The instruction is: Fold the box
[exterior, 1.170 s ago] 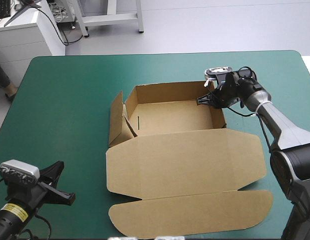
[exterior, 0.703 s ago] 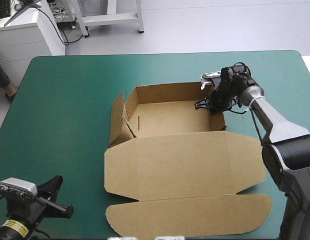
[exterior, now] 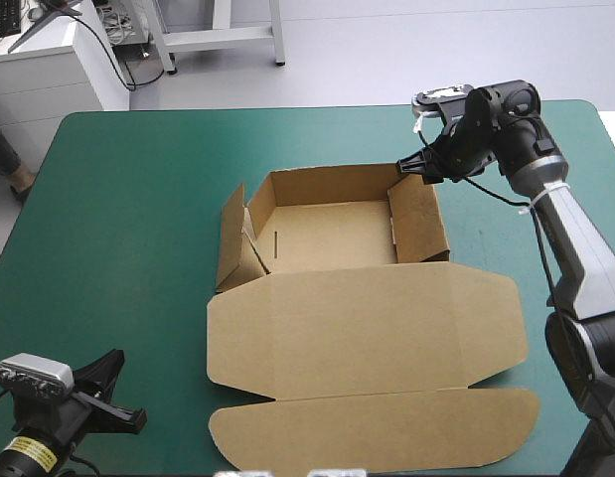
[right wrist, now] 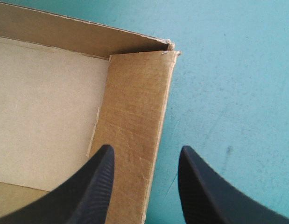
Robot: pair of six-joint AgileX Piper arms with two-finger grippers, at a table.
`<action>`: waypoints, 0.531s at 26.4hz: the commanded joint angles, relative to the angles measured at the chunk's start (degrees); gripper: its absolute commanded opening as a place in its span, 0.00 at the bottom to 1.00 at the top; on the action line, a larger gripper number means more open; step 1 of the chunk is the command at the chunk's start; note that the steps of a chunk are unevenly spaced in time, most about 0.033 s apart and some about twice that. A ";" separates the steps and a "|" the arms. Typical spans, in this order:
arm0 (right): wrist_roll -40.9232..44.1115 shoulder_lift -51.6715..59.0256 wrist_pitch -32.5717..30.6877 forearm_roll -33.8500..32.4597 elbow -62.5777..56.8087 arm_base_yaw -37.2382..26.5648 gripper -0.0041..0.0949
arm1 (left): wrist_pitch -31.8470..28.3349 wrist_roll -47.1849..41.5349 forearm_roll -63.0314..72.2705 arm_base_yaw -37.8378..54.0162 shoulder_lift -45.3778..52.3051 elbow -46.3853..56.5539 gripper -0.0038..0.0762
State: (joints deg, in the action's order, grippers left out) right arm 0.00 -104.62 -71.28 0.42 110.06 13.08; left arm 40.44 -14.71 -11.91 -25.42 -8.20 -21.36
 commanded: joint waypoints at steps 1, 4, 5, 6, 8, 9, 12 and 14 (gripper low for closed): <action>0.00 2.83 -0.40 -0.42 0.61 0.00 0.46 | -3.36 -0.33 -0.30 -0.34 -0.66 -1.46 0.04; 0.00 1.26 -0.40 -0.42 -2.80 0.00 0.46 | -3.36 -0.33 -0.30 -0.34 -0.66 -1.46 0.04; 0.00 0.51 -0.30 -0.87 -3.61 0.00 0.46 | -3.36 -0.33 -0.30 -0.34 -0.66 -1.46 0.04; 0.00 -0.29 -0.30 -0.77 -4.34 0.00 0.46 | -3.36 -0.33 -0.30 -0.34 -0.66 -1.46 0.04; 0.00 -1.77 0.34 -0.42 -5.33 0.00 0.46 | -3.36 -0.33 -0.30 -0.34 -0.66 -1.46 0.04; 0.00 -2.84 0.82 0.34 -5.65 0.00 0.46 | -3.36 -0.33 -0.30 -0.34 -0.66 -1.46 0.04; 0.00 -5.46 1.96 2.32 -5.65 0.00 0.46 | -3.36 -0.33 -0.30 -0.34 -0.66 -1.46 0.04; 0.00 -6.84 2.07 3.05 -5.65 0.00 0.46 | -3.36 -0.33 -0.30 -0.34 -0.66 -1.46 0.04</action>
State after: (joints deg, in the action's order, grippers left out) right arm 0.00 -112.82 -70.49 2.31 103.04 13.08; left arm 40.57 -14.71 -11.91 -25.42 -8.20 -21.36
